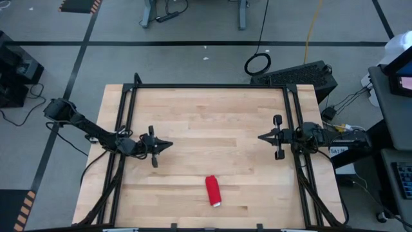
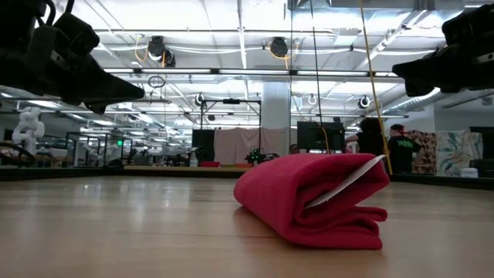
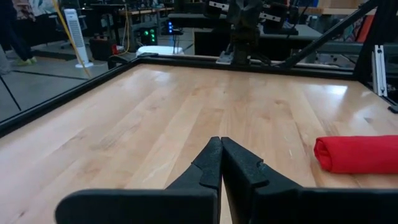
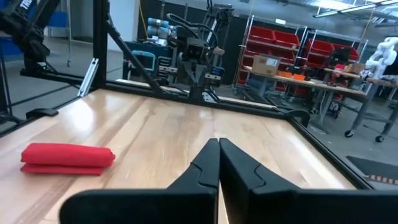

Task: Roll napkin
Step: Return to Home Position

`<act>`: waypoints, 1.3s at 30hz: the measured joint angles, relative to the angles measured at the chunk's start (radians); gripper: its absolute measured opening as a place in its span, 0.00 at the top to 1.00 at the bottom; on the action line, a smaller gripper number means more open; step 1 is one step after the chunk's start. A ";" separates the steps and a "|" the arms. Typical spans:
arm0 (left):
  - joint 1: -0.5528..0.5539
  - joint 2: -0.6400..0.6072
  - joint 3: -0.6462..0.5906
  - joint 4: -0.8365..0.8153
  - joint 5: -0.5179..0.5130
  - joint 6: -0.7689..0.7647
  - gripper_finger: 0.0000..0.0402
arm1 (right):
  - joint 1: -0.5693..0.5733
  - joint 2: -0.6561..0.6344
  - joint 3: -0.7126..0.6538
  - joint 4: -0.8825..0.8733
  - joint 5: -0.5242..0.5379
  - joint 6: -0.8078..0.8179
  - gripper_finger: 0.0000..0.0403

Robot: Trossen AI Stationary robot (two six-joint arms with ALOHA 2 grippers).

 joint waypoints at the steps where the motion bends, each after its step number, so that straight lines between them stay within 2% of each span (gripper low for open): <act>1: 0.000 0.000 0.000 0.000 0.000 0.000 0.97 | 0.000 0.000 0.000 0.000 0.000 0.004 1.00; 12: 0.031 0.000 0.000 -0.003 0.000 0.009 0.97 | 0.000 0.000 0.000 0.001 0.003 0.012 1.00; 20: 0.043 -0.025 0.000 0.007 0.026 0.093 0.99 | 0.000 0.000 0.000 0.002 0.004 0.012 1.00; 26: 0.043 -0.114 0.000 -0.015 0.030 0.160 0.99 | 0.000 0.000 0.000 0.002 0.004 0.012 1.00; 30: 0.043 -0.197 0.000 -0.057 0.114 0.169 1.00 | 0.000 0.000 0.000 0.002 0.004 0.012 1.00; 33: 0.048 -0.262 0.000 -0.116 0.135 0.196 1.00 | 0.000 0.000 0.000 0.002 0.004 0.012 1.00; 35: 0.067 -0.303 0.000 -0.140 0.146 0.211 1.00 | 0.000 0.000 0.000 0.002 0.004 0.012 1.00; 39: 0.133 -0.370 0.000 -0.196 0.233 0.219 1.00 | 0.000 0.000 0.000 0.002 0.004 0.012 1.00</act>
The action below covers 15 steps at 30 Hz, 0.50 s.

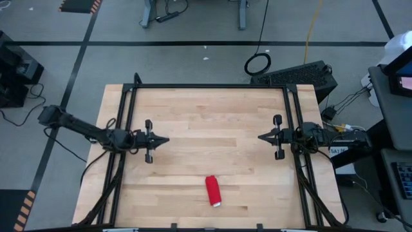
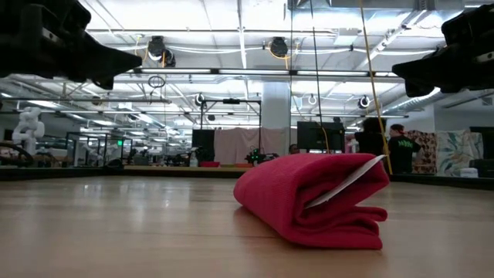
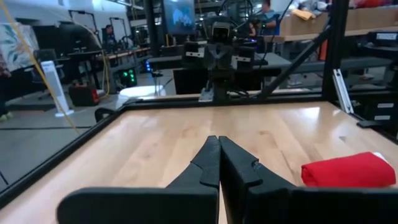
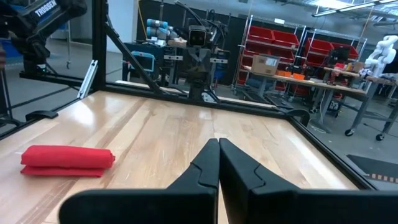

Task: Roll napkin
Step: Return to Home Position

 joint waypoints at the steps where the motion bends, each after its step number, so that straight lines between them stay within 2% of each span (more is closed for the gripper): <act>1: 0.018 -0.014 0.000 -0.017 0.024 0.001 1.00 | 0.000 0.000 0.000 0.000 0.000 0.000 1.00; 8: 0.140 -0.099 0.000 -0.121 0.169 -0.035 1.00 | 0.000 0.000 0.000 0.000 0.000 0.000 1.00; 15: 0.163 -0.186 0.000 -0.252 0.194 -0.081 1.00 | 0.000 0.000 0.000 0.000 0.000 0.000 1.00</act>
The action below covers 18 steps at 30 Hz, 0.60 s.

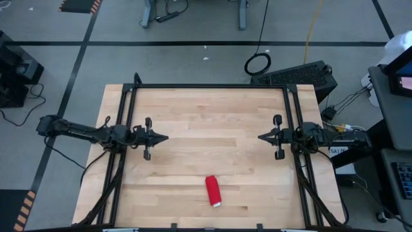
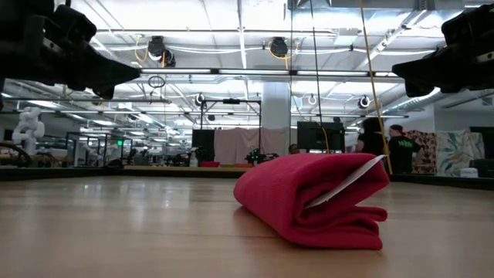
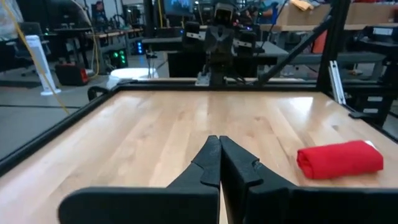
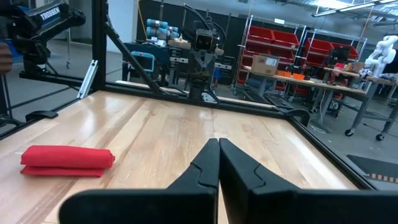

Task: Roll napkin
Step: Return to Home Position

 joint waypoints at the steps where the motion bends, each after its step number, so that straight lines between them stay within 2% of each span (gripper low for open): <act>1: 0.000 -0.012 0.000 -0.016 0.000 0.002 1.00 | 0.000 0.000 0.000 0.000 0.000 0.000 1.00; 11: 0.002 -0.154 0.000 -0.090 0.030 0.075 1.00 | 0.000 0.000 0.000 0.000 0.000 0.000 1.00; 18: 0.051 -0.265 0.000 -0.200 0.074 0.047 1.00 | 0.000 0.000 0.000 0.000 0.000 0.000 1.00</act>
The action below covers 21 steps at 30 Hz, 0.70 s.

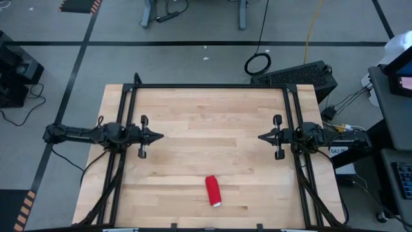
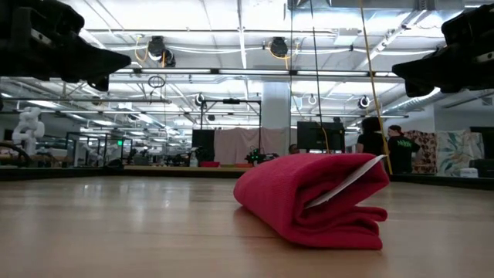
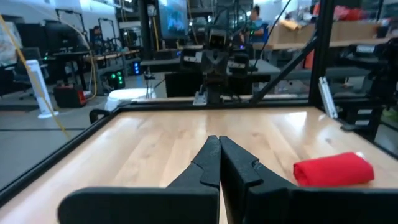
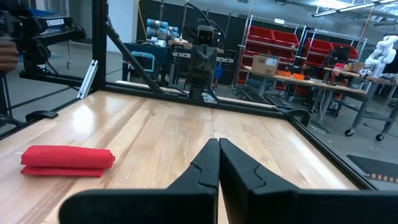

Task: Roll napkin
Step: Return to Home Position

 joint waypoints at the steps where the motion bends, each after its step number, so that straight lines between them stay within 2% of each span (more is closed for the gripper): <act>1: 0.009 -0.018 0.000 -0.011 0.012 -0.004 1.00 | 0.000 0.000 0.000 0.000 0.000 0.000 1.00; 10: 0.074 -0.177 0.000 -0.169 0.045 -0.029 1.00 | 0.000 0.000 0.000 0.000 0.000 0.000 1.00; 21: 0.093 -0.177 0.000 -0.184 0.056 -0.072 1.00 | 0.000 0.000 0.000 0.000 0.001 0.000 1.00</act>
